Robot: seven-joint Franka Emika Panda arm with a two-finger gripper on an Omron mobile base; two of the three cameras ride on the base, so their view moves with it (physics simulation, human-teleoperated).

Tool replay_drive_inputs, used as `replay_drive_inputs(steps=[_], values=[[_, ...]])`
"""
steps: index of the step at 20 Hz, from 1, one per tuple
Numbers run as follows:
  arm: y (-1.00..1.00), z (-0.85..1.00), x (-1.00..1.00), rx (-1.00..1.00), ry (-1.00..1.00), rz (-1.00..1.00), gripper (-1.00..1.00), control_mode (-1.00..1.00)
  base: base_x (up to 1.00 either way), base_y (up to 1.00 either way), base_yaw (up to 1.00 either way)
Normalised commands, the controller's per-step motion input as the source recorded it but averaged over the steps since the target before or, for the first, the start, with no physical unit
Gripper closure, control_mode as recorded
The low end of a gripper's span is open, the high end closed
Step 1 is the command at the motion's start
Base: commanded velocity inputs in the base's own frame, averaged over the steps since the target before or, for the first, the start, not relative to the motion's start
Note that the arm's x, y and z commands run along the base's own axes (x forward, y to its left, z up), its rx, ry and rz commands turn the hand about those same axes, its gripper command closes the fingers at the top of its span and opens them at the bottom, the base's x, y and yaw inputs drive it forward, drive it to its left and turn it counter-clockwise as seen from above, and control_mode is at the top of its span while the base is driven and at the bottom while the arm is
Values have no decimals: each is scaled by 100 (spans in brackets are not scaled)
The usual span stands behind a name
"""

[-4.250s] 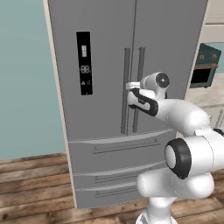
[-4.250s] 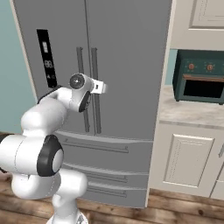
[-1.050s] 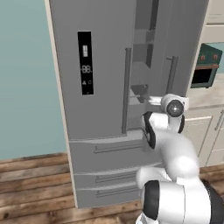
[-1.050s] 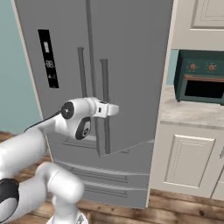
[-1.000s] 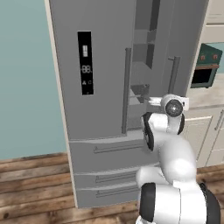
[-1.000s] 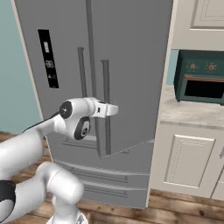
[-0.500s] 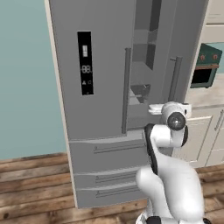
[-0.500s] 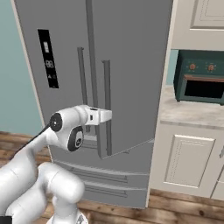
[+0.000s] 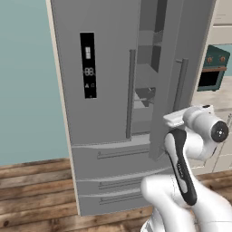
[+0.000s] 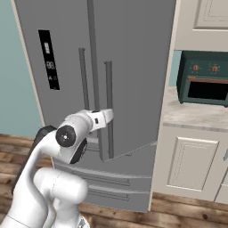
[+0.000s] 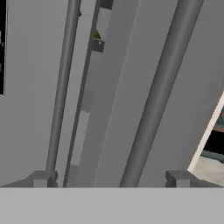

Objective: There is a bowl on the dining counter. Grab a lemon wedge from the fridge and place it in the bowl. Then get the liquor bottle and glass cup from the cabinet and place them next to the bowl.

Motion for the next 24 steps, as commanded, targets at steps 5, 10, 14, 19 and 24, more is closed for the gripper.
replay_drive_inputs(steps=[5,10,14,19,24], values=[[61,39,0,-21,19,24,-100,-100,0,0,0],[51,35,6,-27,25,6,-100,-100,0,0,0],[35,10,10,-39,19,-5,-100,-100,0,0,0],[29,0,31,-37,22,-25,-100,-100,0,0,0],[2,-11,28,-6,8,-5,-100,-100,0,0,0]])
